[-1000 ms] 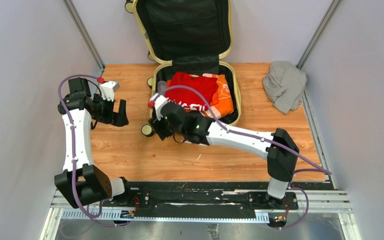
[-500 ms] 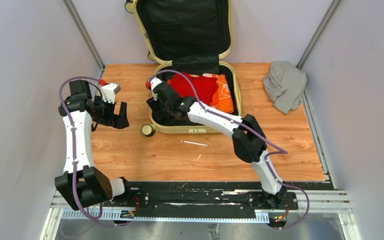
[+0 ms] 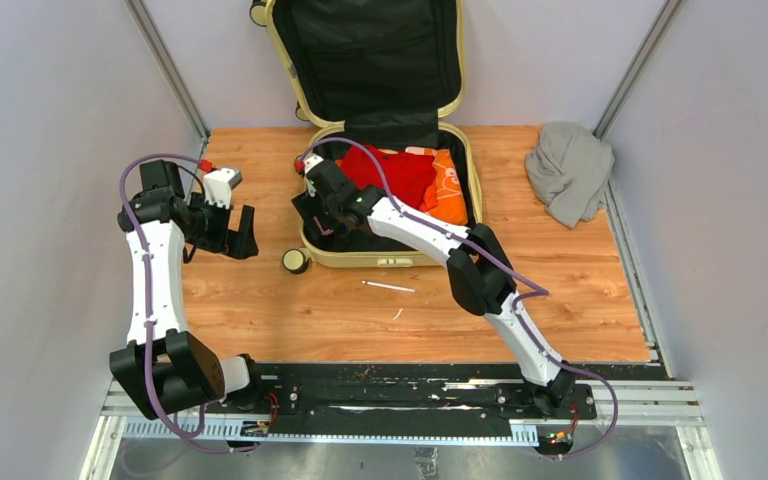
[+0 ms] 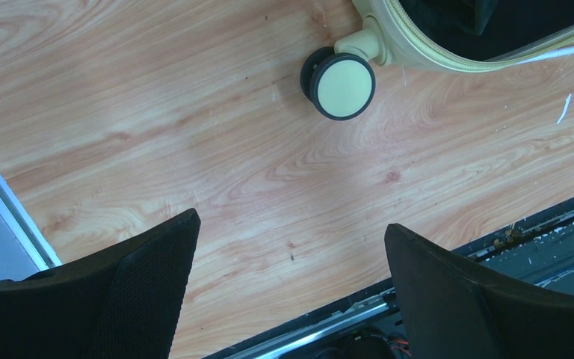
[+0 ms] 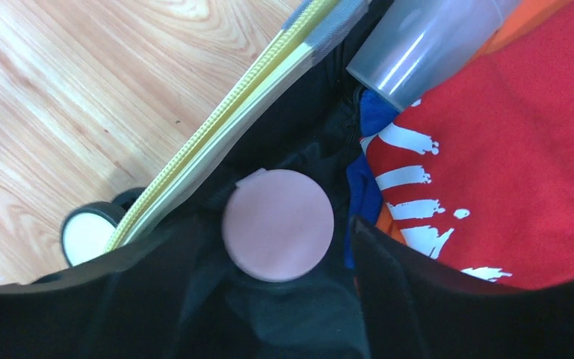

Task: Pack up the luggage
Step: Place the makeup in the luggage, then move the luggage to the center of the board, then pick up the makeup from the center of the board, then open the luggage at the center of the board.

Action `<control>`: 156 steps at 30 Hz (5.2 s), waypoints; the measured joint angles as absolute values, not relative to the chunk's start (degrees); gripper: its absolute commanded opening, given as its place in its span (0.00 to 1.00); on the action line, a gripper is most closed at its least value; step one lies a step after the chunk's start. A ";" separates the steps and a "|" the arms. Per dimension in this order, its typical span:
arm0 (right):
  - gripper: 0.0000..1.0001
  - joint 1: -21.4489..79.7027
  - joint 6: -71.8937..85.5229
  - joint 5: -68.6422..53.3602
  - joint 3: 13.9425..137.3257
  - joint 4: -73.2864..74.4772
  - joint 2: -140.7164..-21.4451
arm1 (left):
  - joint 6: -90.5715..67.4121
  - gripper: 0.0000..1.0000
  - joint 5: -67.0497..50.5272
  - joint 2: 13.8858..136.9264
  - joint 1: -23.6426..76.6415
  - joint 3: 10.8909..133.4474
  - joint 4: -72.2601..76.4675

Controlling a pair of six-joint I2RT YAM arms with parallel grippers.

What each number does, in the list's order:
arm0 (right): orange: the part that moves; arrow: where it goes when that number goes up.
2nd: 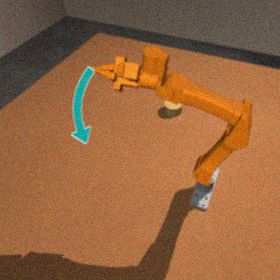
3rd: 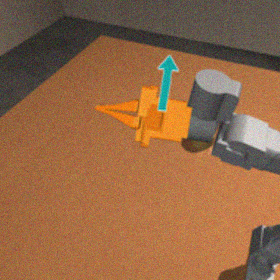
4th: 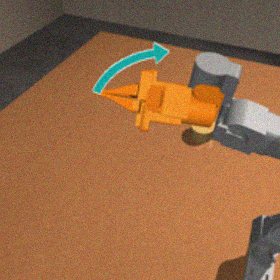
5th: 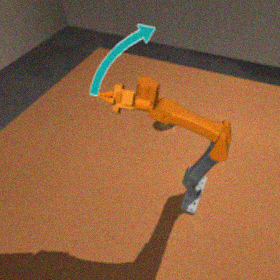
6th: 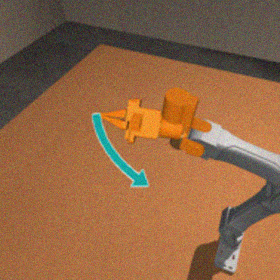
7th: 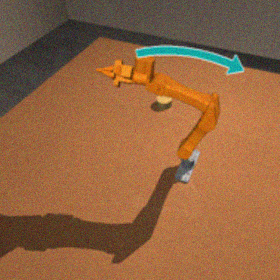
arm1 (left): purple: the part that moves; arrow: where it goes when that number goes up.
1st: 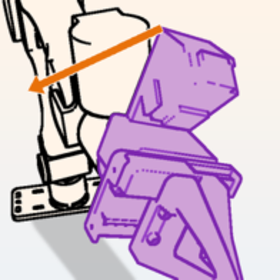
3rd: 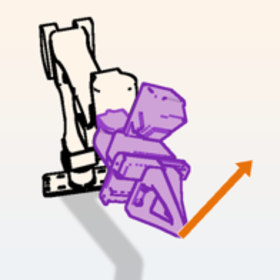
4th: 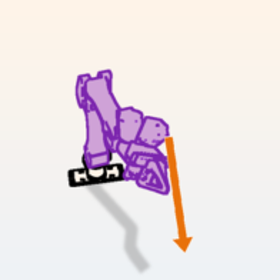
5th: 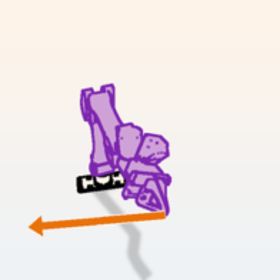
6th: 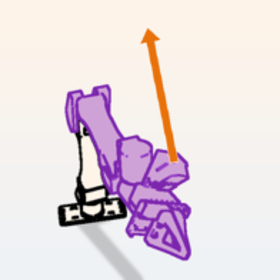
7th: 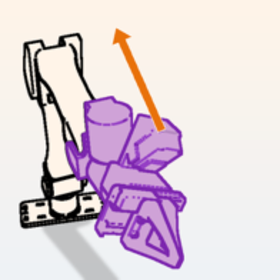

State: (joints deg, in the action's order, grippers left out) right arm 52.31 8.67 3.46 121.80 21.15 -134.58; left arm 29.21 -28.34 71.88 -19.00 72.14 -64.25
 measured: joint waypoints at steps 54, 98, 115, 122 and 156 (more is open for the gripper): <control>0.52 55.86 6.42 0.86 50.72 -8.93 -98.70 | 28.75 1.00 -29.08 71.92 -19.00 72.71 -65.10; 0.71 37.12 20.40 -7.14 44.49 -30.76 -99.46 | 28.95 1.00 -35.90 76.58 -14.52 71.02 -65.25; 0.69 41.69 24.34 -12.19 36.93 -47.62 -102.94 | 24.43 1.00 -36.23 90.37 -9.74 88.82 -64.58; 0.67 47.44 21.98 -8.88 37.47 -42.48 -101.01 | 22.92 1.00 -35.55 92.27 -9.23 90.32 -64.55; 0.36 53.69 14.20 -1.43 41.58 -20.78 -95.55 | 45.19 0.98 -29.23 101.43 -5.37 97.89 -65.06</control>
State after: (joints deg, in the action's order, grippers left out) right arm 53.69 14.20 -1.43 41.58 -20.78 -95.55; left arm 45.19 -29.23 101.43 -5.37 97.89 -65.06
